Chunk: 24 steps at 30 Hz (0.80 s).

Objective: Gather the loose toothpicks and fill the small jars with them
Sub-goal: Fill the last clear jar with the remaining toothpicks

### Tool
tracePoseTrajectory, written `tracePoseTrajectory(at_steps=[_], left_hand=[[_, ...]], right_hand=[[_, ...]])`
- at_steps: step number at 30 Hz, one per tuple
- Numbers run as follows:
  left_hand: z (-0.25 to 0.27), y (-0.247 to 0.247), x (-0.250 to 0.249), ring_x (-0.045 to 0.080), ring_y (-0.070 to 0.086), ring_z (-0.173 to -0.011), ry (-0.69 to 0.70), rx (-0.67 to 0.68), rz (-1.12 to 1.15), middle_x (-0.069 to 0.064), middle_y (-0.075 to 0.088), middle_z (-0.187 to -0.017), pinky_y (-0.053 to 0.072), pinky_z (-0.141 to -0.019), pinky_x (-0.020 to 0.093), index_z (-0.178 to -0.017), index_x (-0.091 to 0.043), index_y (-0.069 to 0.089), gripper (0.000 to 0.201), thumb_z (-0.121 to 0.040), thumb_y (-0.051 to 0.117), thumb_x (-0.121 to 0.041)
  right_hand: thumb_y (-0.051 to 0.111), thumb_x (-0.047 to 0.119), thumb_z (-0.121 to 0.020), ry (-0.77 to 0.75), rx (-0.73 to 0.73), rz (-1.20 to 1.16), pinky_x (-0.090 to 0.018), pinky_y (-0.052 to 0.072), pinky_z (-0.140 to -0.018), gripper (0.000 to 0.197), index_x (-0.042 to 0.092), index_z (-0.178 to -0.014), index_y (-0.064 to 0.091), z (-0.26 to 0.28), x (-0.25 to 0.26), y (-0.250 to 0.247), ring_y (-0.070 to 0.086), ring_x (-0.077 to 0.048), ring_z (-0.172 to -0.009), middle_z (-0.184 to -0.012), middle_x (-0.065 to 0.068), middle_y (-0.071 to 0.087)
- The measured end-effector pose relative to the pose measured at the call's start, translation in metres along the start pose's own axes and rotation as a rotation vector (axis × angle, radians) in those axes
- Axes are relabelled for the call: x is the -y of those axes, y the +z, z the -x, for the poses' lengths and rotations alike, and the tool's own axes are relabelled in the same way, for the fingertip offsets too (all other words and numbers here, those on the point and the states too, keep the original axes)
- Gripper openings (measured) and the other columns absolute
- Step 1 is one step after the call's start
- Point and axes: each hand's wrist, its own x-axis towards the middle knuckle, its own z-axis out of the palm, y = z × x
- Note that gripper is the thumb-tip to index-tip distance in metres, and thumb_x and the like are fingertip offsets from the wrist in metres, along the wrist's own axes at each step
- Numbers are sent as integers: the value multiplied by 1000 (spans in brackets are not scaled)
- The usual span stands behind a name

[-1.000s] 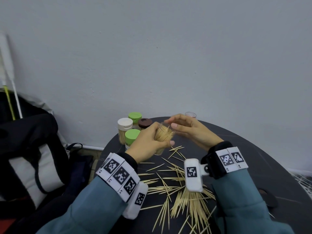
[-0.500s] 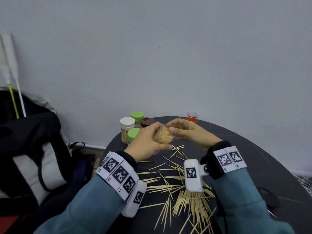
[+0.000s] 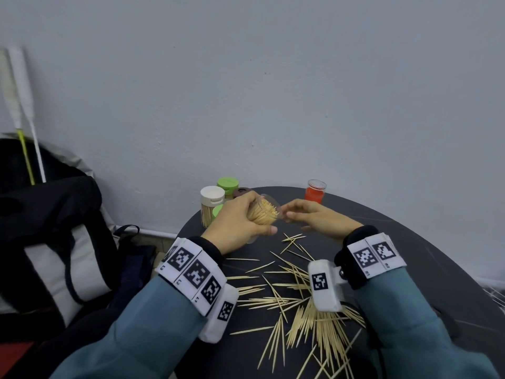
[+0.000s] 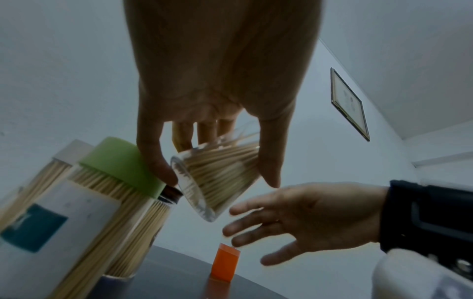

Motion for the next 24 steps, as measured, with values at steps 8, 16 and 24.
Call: tracePoseTrajectory(at_steps=[8,16,24], left_hand=[[3,-7,-1,4,53,-76,-2,1,10,-7,59,-86,38,-61,6,-105,-12,55,41,-73,80,-21],[6,-7,-5,0,49,-70,12,1,-34,-11,53,-80,38,-57,6,-91,-20,48,37,-73,80,-25],[7,5,-10,-1,48,-68,13,24,-42,-12,53,-77,36,-57,9,-77,-28,43,39,-71,81,-21]], right_hand=[[31,-3,-95,275,317,838,-32,24,-111,56,17,-146,28,-18,6,12,28,-21,-139,-152,-6,29],[35,4,-95,317,301,997,-43,25,-113,52,17,-146,29,5,-12,23,30,-26,-135,-147,-9,28],[43,16,-96,280,276,929,-38,38,-104,45,8,-140,37,40,-15,40,45,-27,-122,-137,-11,35]])
